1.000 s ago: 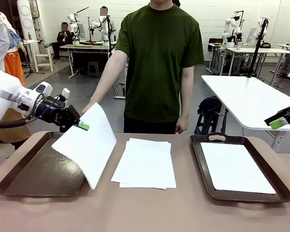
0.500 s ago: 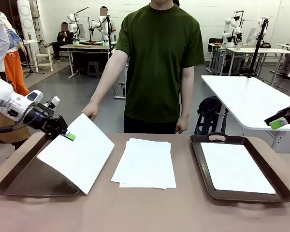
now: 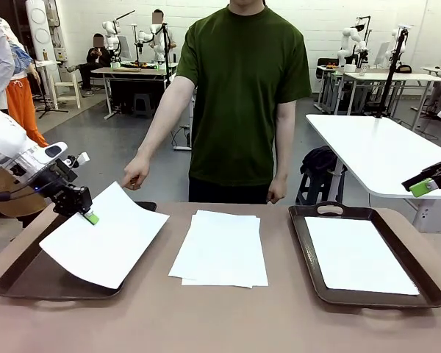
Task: Sort the A4 documents.
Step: Place the A4 Paper in the designated Handle tray, then receive the A4 Paper.
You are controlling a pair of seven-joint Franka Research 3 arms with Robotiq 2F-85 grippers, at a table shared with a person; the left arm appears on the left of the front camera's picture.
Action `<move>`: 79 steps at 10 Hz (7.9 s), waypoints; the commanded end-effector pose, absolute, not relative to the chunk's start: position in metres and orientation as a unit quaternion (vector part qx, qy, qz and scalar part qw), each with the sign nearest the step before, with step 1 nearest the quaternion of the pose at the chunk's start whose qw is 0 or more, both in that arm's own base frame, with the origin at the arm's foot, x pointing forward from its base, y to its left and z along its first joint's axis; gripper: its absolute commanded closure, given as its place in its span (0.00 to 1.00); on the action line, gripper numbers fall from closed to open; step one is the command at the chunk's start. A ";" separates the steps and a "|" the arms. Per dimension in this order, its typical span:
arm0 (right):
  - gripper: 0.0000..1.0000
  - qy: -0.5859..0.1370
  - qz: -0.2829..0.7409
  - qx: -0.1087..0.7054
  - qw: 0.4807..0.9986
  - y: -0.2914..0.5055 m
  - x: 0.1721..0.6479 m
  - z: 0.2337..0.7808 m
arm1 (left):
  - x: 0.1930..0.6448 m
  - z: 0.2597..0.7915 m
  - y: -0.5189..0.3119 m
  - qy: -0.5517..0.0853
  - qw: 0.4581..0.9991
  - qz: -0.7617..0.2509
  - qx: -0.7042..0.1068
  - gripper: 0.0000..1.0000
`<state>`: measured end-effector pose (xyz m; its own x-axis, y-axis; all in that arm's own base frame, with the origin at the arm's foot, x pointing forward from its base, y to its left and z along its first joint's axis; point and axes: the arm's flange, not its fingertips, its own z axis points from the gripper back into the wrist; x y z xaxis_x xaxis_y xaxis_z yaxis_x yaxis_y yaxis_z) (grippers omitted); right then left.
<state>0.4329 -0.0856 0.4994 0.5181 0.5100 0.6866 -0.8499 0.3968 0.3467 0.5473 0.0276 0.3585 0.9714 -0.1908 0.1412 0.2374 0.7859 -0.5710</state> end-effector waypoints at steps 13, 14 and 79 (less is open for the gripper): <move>0.00 -0.245 0.429 0.349 0.797 -0.085 0.432 0.499 | 0.539 0.345 0.055 -0.078 0.962 -0.006 -0.261 0.73; 0.00 -0.245 0.429 0.349 0.797 -0.085 0.432 0.499 | 0.541 0.346 0.056 -0.077 0.964 -0.010 -0.256 0.59; 0.00 -0.245 0.429 0.349 0.797 -0.085 0.432 0.499 | 0.487 0.507 -0.034 -0.340 0.792 -0.449 -0.237 0.00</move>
<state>0.4331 -0.0851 0.4993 0.5178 0.5107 0.6864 -0.8503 0.3959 0.3468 0.4874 -0.0341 0.5071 0.3837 -0.5399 0.7492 0.8612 0.5020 -0.0794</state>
